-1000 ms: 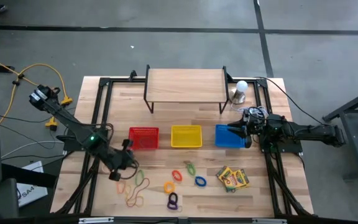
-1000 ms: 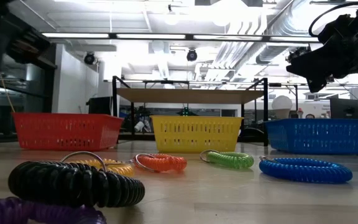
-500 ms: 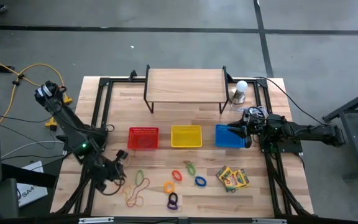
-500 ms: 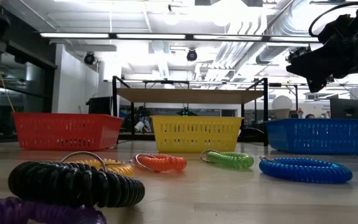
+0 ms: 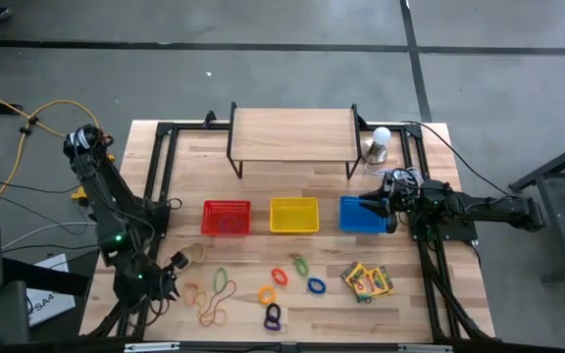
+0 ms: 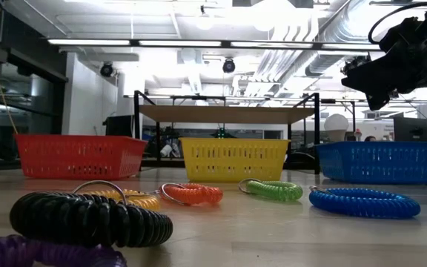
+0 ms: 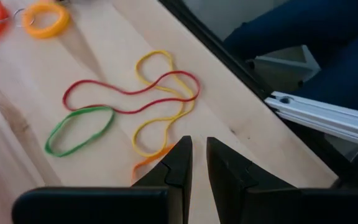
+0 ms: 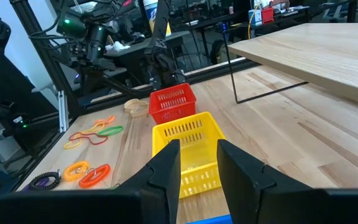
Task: Pick & Place Office Desk Supplies
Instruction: Put the orange rubber band into the red bin
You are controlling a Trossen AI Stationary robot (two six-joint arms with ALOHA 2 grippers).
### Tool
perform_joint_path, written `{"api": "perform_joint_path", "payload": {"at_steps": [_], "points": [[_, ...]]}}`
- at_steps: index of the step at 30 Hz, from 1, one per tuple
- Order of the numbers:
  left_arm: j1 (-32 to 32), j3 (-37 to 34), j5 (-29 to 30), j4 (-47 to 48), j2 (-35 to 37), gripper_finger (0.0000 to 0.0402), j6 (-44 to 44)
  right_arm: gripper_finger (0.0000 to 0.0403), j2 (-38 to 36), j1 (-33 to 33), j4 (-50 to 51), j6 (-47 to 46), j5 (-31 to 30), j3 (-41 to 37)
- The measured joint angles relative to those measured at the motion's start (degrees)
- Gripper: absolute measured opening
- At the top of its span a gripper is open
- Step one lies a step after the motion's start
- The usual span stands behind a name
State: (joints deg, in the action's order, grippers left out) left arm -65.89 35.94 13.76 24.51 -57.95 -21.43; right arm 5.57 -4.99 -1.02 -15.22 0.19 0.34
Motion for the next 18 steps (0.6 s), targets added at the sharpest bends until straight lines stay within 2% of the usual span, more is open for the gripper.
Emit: {"api": "perform_joint_path", "payload": {"at_steps": [8, 18], "points": [[-0.37, 0.0, 2.75, 0.16, -1.04, 0.0045, -0.02, 0.0094, 0.0, 0.0, 0.0, 0.0, 0.01, -0.02], [-0.24, 0.0, 4.15, 0.08, -11.1, 0.0045, -6.45, 0.0094, 0.0, 0.0, 0.0, 0.0, 0.0, -0.01]]}}
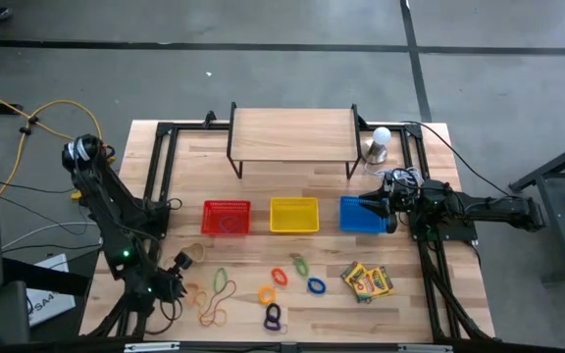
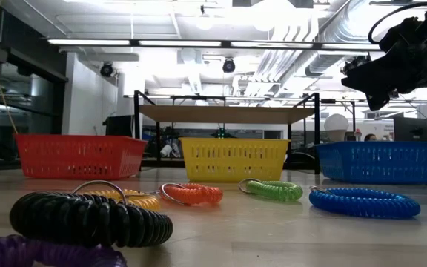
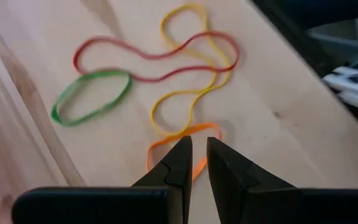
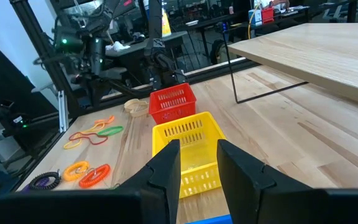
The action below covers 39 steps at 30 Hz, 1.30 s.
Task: Pick & Place Office Desk Supplies
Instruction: Put the orange rubber band into the red bin
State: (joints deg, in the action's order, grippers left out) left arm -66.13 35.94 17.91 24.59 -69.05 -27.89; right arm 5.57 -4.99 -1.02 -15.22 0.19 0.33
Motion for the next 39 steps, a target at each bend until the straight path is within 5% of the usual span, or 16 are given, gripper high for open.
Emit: {"api": "perform_joint_path", "payload": {"at_steps": [8, 39], "points": [[0.86, 0.0, 0.22, -0.2, -5.46, 0.0045, -4.38, 0.0094, 0.01, 0.0, 0.0, 0.0, 0.01, 0.01], [6.08, 0.0, -1.68, 4.94, -7.57, 0.0045, -19.53, 0.0094, -0.01, 0.0, -0.02, 0.0, 0.0, 0.01]]}}
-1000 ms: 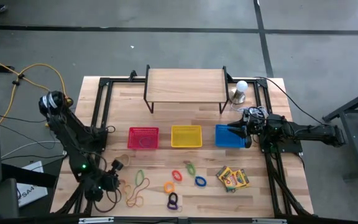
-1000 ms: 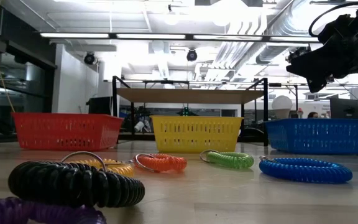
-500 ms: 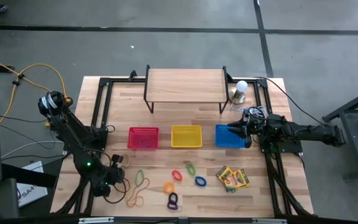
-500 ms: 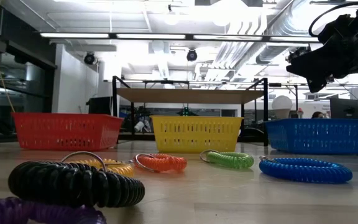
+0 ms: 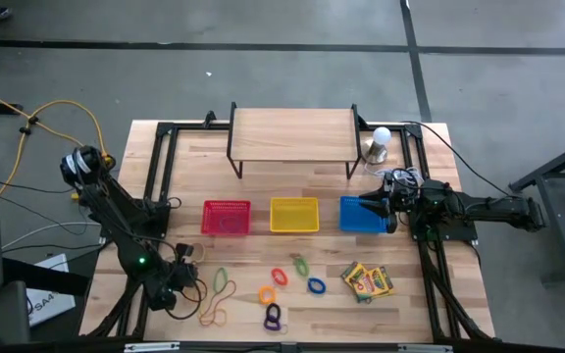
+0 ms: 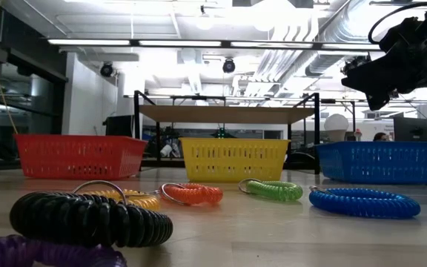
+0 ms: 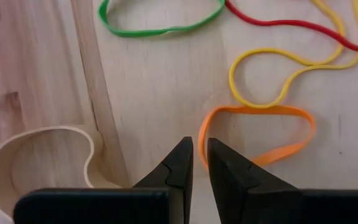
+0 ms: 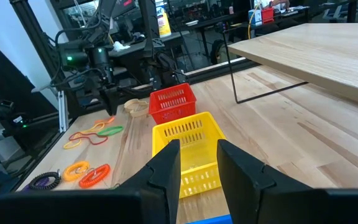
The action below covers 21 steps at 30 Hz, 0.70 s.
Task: Pick & Place Office Desk Supplies
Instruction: Put the orange rubber band into the red bin
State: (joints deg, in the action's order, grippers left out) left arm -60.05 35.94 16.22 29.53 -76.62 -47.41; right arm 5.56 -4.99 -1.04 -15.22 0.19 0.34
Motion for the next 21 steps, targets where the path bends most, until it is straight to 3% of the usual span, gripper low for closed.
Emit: {"api": "perform_joint_path", "payload": {"at_steps": [21], "points": [[0.0, -0.01, -1.03, -1.74, -3.04, 0.0045, -0.66, 0.0094, 0.01, 0.0, 0.0, 0.0, 0.01, 0.0]]}}
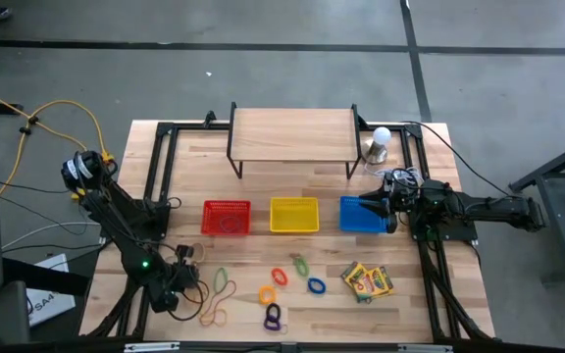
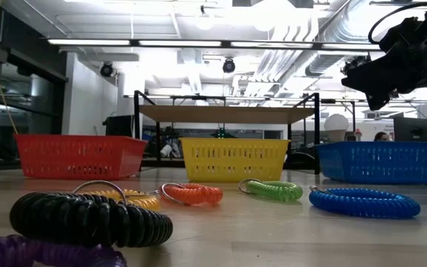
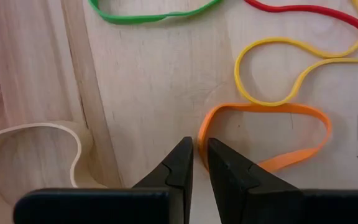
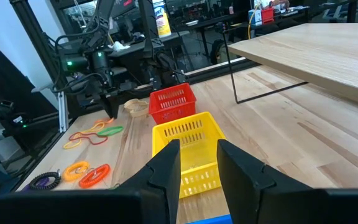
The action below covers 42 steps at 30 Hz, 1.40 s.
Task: Pick & Place Office Desk Supplies
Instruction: Put the orange rubber band into the red bin
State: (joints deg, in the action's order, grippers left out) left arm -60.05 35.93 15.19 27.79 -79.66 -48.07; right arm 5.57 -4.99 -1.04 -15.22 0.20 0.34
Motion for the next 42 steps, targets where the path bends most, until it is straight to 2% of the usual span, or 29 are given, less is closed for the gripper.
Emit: {"api": "perform_joint_path", "payload": {"at_steps": [14, 22, 30, 36, 42], "points": [[0.0, 0.01, -1.13, -0.68, 0.02, 0.0044, 0.02, 0.0094, -0.01, 0.01, 0.0, 0.0, -0.01, -0.02], [0.0, -0.01, -1.13, -0.64, 0.02, 0.0006, 0.03, 0.0094, 0.0, 0.02, 0.0, 0.0, -0.01, -0.01], [0.0, -0.01, -1.41, -0.64, 0.1, 0.0002, 0.22, 0.0094, -0.01, 0.0, 0.0, 0.0, -0.01, -0.02], [0.02, -0.05, -2.38, 0.13, 6.07, 0.0001, 1.98, 0.0094, 0.0, 0.01, 0.0, 0.01, 0.0, -0.01], [0.04, -0.05, 1.37, 3.44, 14.85, 0.0001, 3.54, 0.0094, -0.01, 0.02, 0.0, 0.0, -0.01, 0.0]]}}
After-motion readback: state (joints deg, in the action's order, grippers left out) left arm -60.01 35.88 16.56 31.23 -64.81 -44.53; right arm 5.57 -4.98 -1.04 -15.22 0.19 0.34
